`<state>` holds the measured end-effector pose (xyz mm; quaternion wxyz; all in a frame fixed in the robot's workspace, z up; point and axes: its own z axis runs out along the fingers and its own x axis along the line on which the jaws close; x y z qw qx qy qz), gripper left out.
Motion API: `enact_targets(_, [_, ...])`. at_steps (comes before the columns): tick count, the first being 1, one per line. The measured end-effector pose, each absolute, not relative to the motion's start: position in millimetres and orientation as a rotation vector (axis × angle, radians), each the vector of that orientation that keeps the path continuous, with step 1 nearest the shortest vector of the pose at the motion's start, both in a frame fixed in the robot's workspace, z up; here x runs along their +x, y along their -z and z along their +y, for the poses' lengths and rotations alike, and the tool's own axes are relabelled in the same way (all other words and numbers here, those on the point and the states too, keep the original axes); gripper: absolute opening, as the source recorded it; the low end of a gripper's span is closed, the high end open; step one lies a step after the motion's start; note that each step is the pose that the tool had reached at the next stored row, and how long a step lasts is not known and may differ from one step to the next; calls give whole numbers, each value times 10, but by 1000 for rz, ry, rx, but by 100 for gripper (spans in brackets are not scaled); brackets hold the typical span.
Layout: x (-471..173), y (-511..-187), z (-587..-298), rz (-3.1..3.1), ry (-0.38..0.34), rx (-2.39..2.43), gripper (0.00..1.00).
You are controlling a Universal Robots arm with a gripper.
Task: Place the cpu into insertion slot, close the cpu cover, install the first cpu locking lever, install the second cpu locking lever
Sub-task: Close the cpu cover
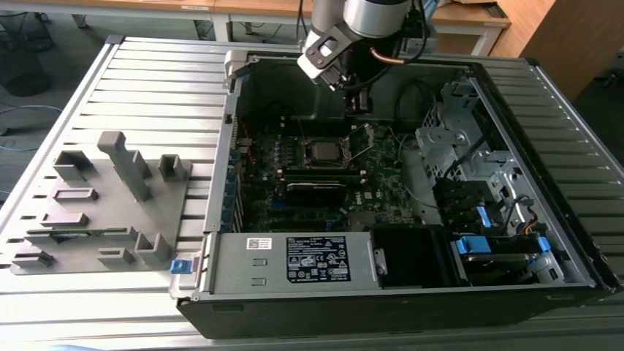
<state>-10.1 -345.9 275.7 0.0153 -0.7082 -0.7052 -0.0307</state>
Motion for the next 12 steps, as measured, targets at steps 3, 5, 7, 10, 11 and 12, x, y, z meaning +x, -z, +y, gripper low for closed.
enact_targets(3, [-15, -2757, -3459, -2194, 96, -2204, 11])
enact_targets(5, [48, -2757, -3459, -2194, 96, -2204, 11])
enact_targets(7, [110, -2757, -3458, -2194, 95, -2204, 11])
enact_targets(10, [195, -2757, -3459, -2194, 95, -2204, 11])
enact_targets(11, [222, -2757, -3459, -2194, 96, -2203, 11])
enact_targets(12, [248, -2757, -3459, -2194, 96, -2203, 11])
